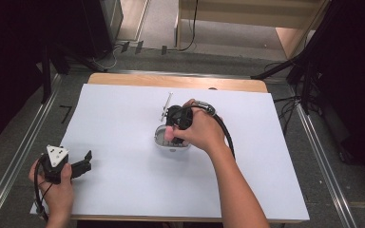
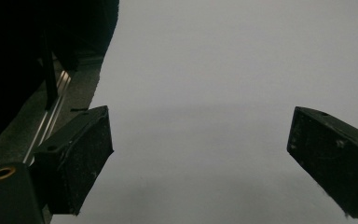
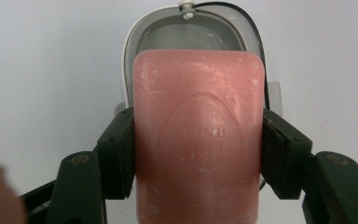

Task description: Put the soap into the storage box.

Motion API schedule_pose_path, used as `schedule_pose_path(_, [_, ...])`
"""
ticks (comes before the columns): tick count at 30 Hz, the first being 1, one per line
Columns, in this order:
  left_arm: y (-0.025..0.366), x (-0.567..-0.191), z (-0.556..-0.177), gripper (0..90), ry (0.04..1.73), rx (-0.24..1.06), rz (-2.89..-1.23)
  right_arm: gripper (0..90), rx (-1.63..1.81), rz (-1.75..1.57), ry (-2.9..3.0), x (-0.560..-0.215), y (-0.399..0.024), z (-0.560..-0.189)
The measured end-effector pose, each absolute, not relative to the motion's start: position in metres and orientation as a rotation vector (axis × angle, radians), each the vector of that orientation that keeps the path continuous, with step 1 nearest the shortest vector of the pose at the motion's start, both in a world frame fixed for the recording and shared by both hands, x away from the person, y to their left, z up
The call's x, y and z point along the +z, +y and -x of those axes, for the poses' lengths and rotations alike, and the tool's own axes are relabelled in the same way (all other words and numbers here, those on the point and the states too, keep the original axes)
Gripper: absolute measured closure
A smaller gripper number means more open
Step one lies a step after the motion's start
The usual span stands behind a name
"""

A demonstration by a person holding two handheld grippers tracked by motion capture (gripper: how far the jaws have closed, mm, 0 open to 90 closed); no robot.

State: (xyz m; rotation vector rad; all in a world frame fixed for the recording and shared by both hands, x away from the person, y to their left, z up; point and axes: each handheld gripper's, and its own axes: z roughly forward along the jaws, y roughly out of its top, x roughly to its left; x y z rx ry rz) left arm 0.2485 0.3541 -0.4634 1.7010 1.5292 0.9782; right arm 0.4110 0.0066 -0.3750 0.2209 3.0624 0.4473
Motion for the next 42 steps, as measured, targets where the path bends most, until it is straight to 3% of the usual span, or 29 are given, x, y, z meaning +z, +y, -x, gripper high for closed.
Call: schedule_pose_path(42, [0.353, -0.464, -0.25, 7.1, 1.517, 0.963, -1.722, 39.0, 0.379, -0.191, 3.088, -0.39, 0.02, -0.42])
